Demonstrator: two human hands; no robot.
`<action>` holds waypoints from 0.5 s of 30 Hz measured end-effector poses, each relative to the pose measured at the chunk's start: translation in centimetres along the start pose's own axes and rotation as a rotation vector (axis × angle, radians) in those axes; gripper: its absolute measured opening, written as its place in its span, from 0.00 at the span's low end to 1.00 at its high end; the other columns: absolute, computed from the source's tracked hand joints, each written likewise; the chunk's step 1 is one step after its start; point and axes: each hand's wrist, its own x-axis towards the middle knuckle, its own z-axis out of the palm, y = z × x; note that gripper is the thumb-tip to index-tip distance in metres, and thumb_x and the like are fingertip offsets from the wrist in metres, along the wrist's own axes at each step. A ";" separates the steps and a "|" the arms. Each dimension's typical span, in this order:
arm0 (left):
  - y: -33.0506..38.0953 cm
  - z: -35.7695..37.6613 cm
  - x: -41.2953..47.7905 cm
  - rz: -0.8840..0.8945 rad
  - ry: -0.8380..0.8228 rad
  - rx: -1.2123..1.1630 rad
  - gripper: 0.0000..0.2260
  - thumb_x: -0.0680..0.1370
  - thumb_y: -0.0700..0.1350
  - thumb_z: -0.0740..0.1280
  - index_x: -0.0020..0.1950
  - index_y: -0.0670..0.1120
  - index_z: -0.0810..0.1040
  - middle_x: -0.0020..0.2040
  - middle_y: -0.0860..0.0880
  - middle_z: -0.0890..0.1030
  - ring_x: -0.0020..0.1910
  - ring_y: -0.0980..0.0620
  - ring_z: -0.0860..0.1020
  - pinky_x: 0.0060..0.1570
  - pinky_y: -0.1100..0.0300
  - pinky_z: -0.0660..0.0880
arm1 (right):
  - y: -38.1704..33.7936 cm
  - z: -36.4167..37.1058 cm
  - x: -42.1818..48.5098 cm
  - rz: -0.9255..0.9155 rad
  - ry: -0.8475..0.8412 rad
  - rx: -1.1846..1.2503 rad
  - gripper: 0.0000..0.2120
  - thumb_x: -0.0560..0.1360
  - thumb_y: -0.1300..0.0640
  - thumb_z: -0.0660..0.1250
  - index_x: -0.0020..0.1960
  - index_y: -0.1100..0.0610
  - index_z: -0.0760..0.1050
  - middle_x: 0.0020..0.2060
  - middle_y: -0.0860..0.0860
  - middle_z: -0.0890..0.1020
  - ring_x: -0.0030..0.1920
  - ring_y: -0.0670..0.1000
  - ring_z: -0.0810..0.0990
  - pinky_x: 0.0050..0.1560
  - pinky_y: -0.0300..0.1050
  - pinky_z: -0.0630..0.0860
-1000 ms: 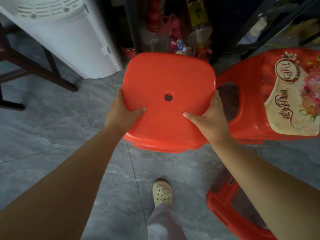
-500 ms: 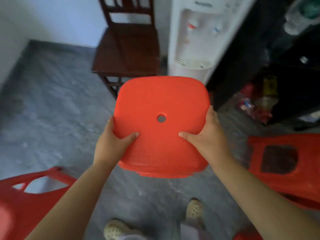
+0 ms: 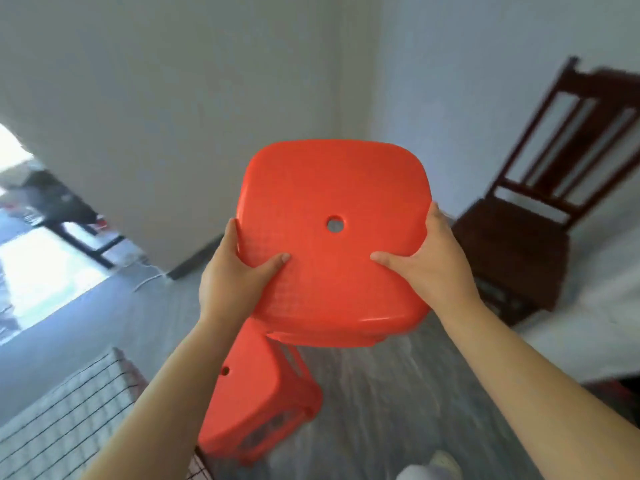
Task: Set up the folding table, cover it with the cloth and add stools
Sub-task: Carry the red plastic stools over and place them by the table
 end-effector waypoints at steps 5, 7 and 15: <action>-1.5 -6.2 4.1 -0.140 0.195 -0.058 0.43 0.68 0.60 0.73 0.77 0.54 0.55 0.69 0.50 0.71 0.66 0.46 0.72 0.58 0.52 0.69 | -9.0 4.4 6.6 -0.185 -0.130 -0.007 0.60 0.59 0.40 0.79 0.78 0.55 0.47 0.76 0.50 0.59 0.73 0.50 0.64 0.69 0.46 0.63; -1.8 -7.6 5.7 -0.208 0.268 -0.072 0.42 0.68 0.59 0.74 0.76 0.55 0.56 0.69 0.51 0.72 0.65 0.46 0.73 0.56 0.54 0.69 | -11.7 6.4 9.6 -0.256 -0.185 -0.015 0.59 0.58 0.41 0.79 0.78 0.55 0.49 0.76 0.51 0.61 0.73 0.51 0.64 0.69 0.47 0.64; -1.3 -7.8 12.9 -0.491 0.539 -0.037 0.44 0.66 0.62 0.74 0.76 0.57 0.55 0.70 0.53 0.72 0.65 0.46 0.73 0.58 0.50 0.71 | -18.6 12.9 23.0 -0.486 -0.504 -0.005 0.58 0.60 0.43 0.80 0.78 0.58 0.50 0.76 0.53 0.62 0.73 0.51 0.65 0.69 0.45 0.63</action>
